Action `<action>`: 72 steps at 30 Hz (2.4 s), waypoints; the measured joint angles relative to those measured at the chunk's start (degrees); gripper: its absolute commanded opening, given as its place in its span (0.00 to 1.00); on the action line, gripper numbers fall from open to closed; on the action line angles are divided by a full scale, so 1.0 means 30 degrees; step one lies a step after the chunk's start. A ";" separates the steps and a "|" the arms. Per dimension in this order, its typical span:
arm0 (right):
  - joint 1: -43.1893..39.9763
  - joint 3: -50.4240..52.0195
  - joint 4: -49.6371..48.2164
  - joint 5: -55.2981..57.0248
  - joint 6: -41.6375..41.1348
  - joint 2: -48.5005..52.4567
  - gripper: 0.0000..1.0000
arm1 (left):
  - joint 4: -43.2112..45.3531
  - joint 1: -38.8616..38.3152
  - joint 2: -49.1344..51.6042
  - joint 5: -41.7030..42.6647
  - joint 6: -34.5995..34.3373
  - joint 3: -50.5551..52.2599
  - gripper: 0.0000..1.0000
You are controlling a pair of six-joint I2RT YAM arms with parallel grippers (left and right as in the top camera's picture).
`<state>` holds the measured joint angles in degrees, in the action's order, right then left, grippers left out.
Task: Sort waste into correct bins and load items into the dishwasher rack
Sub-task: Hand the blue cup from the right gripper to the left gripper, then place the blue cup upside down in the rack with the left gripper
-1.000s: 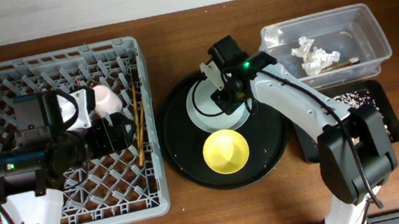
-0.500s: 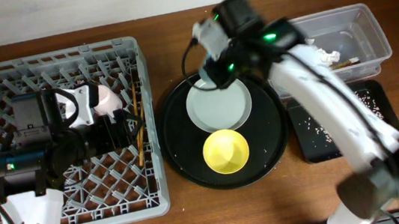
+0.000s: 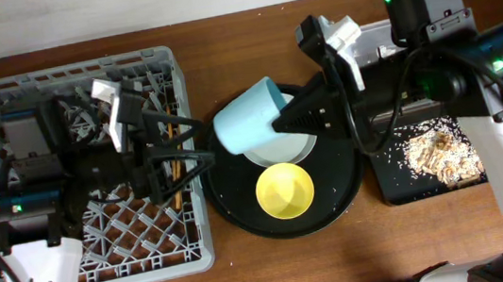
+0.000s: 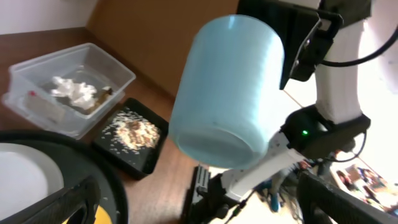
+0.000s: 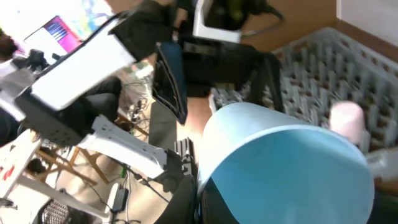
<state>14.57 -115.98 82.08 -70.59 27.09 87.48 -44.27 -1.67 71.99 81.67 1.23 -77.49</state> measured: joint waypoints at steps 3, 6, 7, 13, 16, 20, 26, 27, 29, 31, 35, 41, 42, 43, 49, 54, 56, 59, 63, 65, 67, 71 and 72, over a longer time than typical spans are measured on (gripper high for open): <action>0.1035 0.0000 -0.0437 -0.0495 0.0597 0.0036 0.04 | 0.0277 -0.0721 0.0000 0.0517 0.0240 0.0000 0.98; 0.1880 0.0007 -0.0641 -0.0415 0.0714 0.0328 0.04 | 0.0474 -0.1195 0.0000 0.1158 0.0321 0.0000 0.94; 0.2033 0.0007 -0.0648 -0.0321 0.0765 0.0474 0.04 | 0.0510 -0.1341 0.0000 0.1566 0.0328 0.0000 0.92; 0.2135 0.0022 -0.1005 -0.0313 0.1107 0.0750 0.04 | 0.0699 -0.1355 0.0000 0.2120 0.0452 0.0000 0.77; 0.2178 0.0015 -0.1166 -0.0444 0.1129 0.0750 0.08 | 0.0678 -0.1333 0.0000 0.2004 0.0452 0.0000 0.64; 0.2178 0.0015 -0.1428 -0.0437 0.1231 0.0750 0.15 | 0.0699 -0.1319 0.0000 0.1909 0.0452 0.0000 0.49; 0.1851 0.0029 -0.3541 -0.0510 -0.0109 0.0750 0.27 | 0.0692 -0.1319 0.0000 0.1989 0.0452 0.0000 0.44; 0.1574 0.0029 -0.3592 -0.0678 -0.0335 0.0750 0.27 | 0.0692 -0.1319 0.0000 0.1923 0.0452 0.0000 0.42; 0.0816 0.0029 -0.3636 -0.0998 -0.0619 0.0743 0.27 | 0.0685 -0.1311 0.0000 0.1880 0.0459 0.0000 0.38; 0.0379 0.0029 -0.3679 -0.0933 -0.0692 0.0758 0.27 | 0.0699 -0.1341 0.0000 0.2098 0.0459 0.0000 0.38; 0.0408 0.0036 -0.3650 -0.0444 -0.0918 0.0758 0.08 | 0.0699 -0.1348 0.0000 0.2215 0.0459 0.0000 0.38; 0.1647 0.0597 -0.1013 0.1166 -0.0918 0.0823 0.04 | 0.0692 -0.1348 0.0000 0.2229 0.0459 0.0000 0.38; 0.1829 0.0605 -0.0612 0.1486 -0.0903 0.0831 0.04 | 0.0699 -0.1355 0.0000 0.2208 0.0459 0.0000 0.38; 0.1982 0.0612 -0.0306 0.1770 -0.0874 0.0831 0.04 | 0.0692 -0.1355 0.0000 0.2120 0.0459 0.0000 0.38; 0.2324 0.0612 0.1756 0.3249 -0.0882 0.0860 0.04 | 0.1078 -0.1392 0.0000 0.1508 0.0459 0.0000 0.38; 0.2324 0.0612 0.2681 0.3541 -0.0874 0.0860 0.04 | 0.1209 -0.1392 0.0000 0.1472 0.0459 0.0000 0.38; 0.2448 0.0612 0.2718 0.3606 -0.0867 0.0860 0.04 | 0.1428 -0.1392 0.0000 0.1479 0.0452 0.0000 0.38; 0.3126 0.0612 0.2710 0.3759 -0.0838 0.0860 0.04 | 0.1515 -0.1392 0.0000 0.1486 0.0452 0.0000 0.38; 0.3592 0.0619 0.3162 0.4488 -0.0823 0.0860 0.04 | 0.1566 -0.0772 0.0000 0.1494 0.0277 0.0000 0.38; 0.3650 0.0619 0.3402 0.5158 -0.0954 0.0860 0.04 | 0.1581 0.0197 0.0000 0.1370 0.0102 0.0000 0.38; 0.3687 0.0619 0.3446 0.7315 -0.2018 0.0860 0.04 | 0.1559 0.1013 0.0000 0.1260 0.0007 0.0000 0.38; 0.3701 0.0627 0.3504 1.2050 -0.4692 0.0867 0.04 | 0.0277 0.2608 0.0000 -0.1435 -0.0175 -0.0015 0.37; 0.3701 0.0634 0.3570 1.3602 -0.5523 0.0867 0.04 | -0.0903 0.2973 0.0000 -0.3453 -0.0233 -0.0022 0.37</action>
<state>25.67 -114.08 92.79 -29.78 10.52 90.08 -46.98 7.25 71.99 71.31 0.54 -77.56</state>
